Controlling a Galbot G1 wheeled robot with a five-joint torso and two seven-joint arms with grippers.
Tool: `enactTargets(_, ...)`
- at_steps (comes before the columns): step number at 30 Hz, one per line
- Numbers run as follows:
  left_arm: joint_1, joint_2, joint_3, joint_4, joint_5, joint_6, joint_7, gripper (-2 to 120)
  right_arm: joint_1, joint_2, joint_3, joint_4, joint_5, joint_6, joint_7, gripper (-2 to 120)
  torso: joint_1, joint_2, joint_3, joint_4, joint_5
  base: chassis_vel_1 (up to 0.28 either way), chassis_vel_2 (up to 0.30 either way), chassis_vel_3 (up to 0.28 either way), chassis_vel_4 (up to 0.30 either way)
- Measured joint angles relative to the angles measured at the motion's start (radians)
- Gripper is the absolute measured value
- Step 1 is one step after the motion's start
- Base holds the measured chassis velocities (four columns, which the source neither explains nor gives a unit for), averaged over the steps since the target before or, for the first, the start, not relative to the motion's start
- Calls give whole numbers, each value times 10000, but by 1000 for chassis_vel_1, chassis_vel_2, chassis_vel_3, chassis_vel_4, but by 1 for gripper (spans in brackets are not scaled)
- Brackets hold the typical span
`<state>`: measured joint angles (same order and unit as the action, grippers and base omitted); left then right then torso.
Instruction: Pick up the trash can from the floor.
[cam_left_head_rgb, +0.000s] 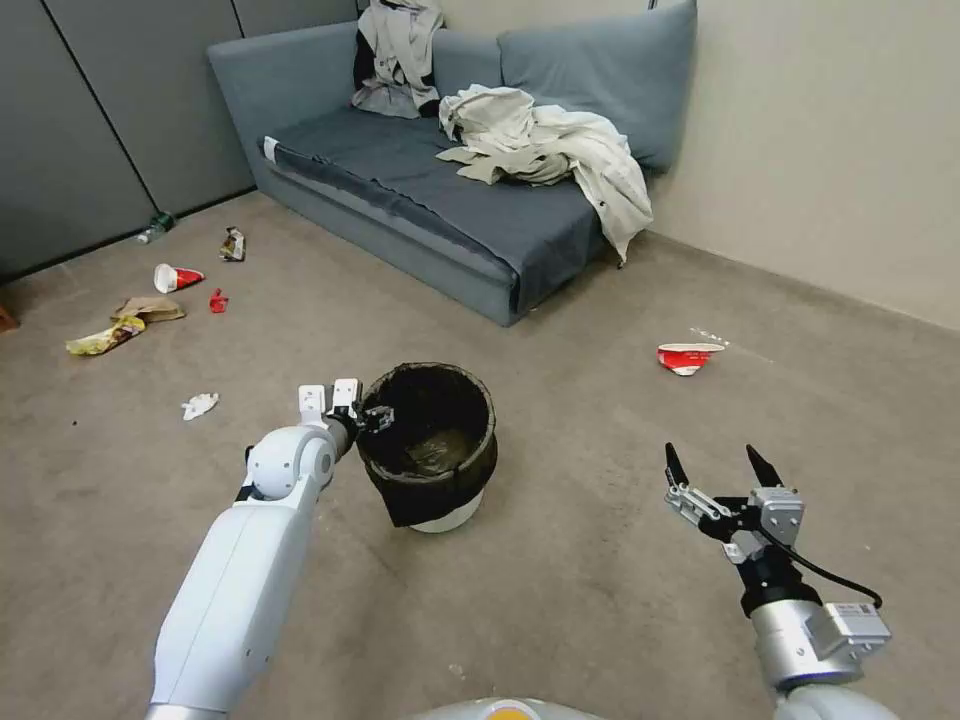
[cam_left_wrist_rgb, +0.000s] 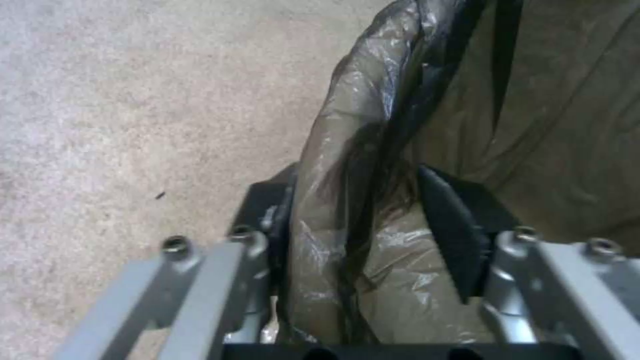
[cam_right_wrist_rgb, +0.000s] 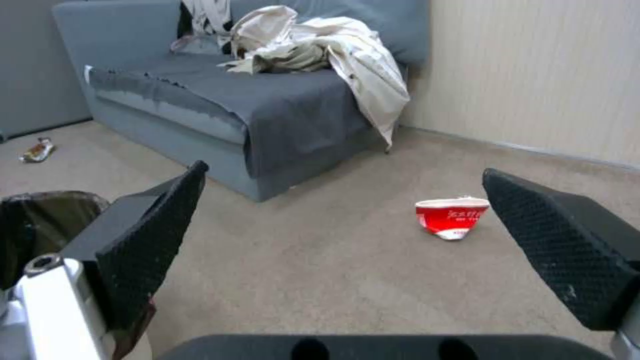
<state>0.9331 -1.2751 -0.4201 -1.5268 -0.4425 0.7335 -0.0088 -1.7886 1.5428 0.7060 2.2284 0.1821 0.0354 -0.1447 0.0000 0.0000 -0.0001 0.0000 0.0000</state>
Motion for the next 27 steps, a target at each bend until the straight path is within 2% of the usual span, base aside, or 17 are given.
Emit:
enactTargets(3,-29,-23,10,17,-54,2,-33,32,4,5,-1,-1,-5,-6,11,100,0,0,0,0,0,0,0,0,0)
enactTargets(5,-41,-33,12,13,-154,3,-81,22,14,3,0,-1,-6,-8,18,100,0,0,1,0,0,0,0,0,0)
enactTargets(6,-41,-33,12,13,-154,3,-81,22,14,3,0,-1,-6,-8,18,100,0,0,1,0,0,0,0,0,0)
enactTargets(8,-55,-69,24,-20,-352,5,-340,11,42,-18,3,-16,-8,-21,47,100,0,0,1,2,0,0,0,0,0)
enactTargets(12,42,-151,-9,-262,-775,25,-597,5,49,-56,3,-19,-7,-59,108,100,0,0,1,0,-4,0,0,0,0)
enactTargets(19,450,-179,-180,-1194,-1305,-37,-930,4,64,-123,17,9,25,-97,177,100,0,0,3,-4,-4,0,0,0,0)
enactTargets(21,796,-113,-276,-1902,-1610,-279,-998,4,81,-128,11,24,34,-118,185,100,0,0,3,-1,-1,0,0,0,0)
enactTargets(22,796,-113,-276,-1902,-1610,-279,-998,4,81,-128,11,24,34,-118,185,100,0,0,3,-1,-1,0,0,0,0)
enactTargets(25,1361,-6,-457,-2707,-1800,-799,-764,4,96,-118,-26,33,35,-131,187,100,0,0,1,-1,0,0,0,0,0)
enactTargets(27,1560,37,-500,-2924,-1830,-1048,-661,4,98,-114,-33,35,36,-133,187,100,0,0,2,-2,0,0,0,0,0)
